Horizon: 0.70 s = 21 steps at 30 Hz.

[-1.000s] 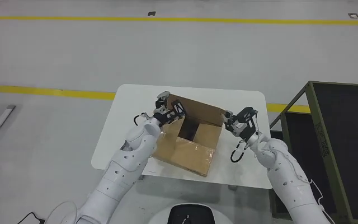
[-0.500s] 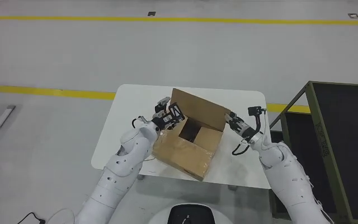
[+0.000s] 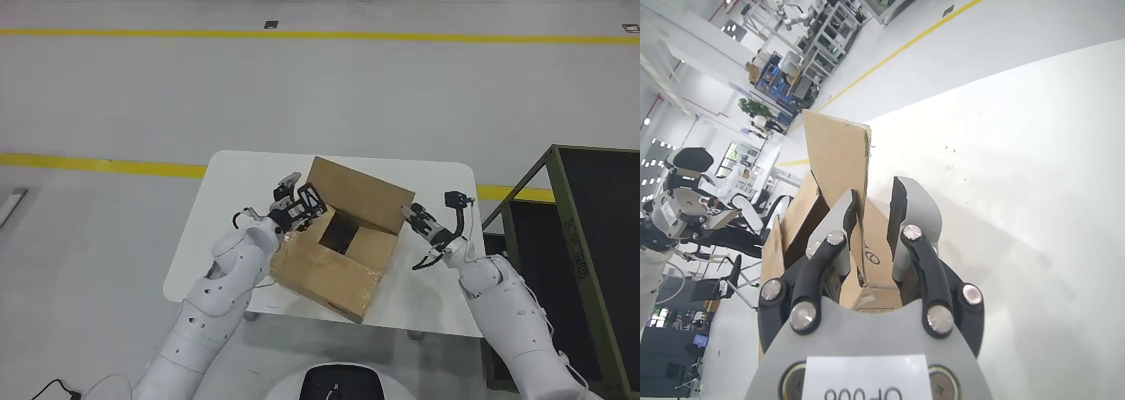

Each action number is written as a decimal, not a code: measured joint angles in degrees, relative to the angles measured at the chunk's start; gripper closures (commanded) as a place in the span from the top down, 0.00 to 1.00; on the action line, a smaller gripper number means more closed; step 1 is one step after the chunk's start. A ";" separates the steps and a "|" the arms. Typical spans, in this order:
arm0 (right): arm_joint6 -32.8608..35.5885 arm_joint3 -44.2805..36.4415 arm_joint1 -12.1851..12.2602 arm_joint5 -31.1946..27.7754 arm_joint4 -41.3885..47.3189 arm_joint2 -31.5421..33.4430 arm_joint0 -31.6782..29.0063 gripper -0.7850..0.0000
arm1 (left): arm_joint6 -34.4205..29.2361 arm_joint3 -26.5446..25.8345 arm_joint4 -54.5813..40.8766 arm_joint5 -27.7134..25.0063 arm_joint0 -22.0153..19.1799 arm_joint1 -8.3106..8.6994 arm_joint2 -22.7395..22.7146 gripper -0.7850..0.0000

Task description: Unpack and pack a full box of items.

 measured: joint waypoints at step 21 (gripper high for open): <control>-9.32 -0.63 0.43 -4.45 -8.43 -0.43 0.37 0.69 | -0.34 -1.70 -4.93 0.72 1.46 0.33 -2.30 1.00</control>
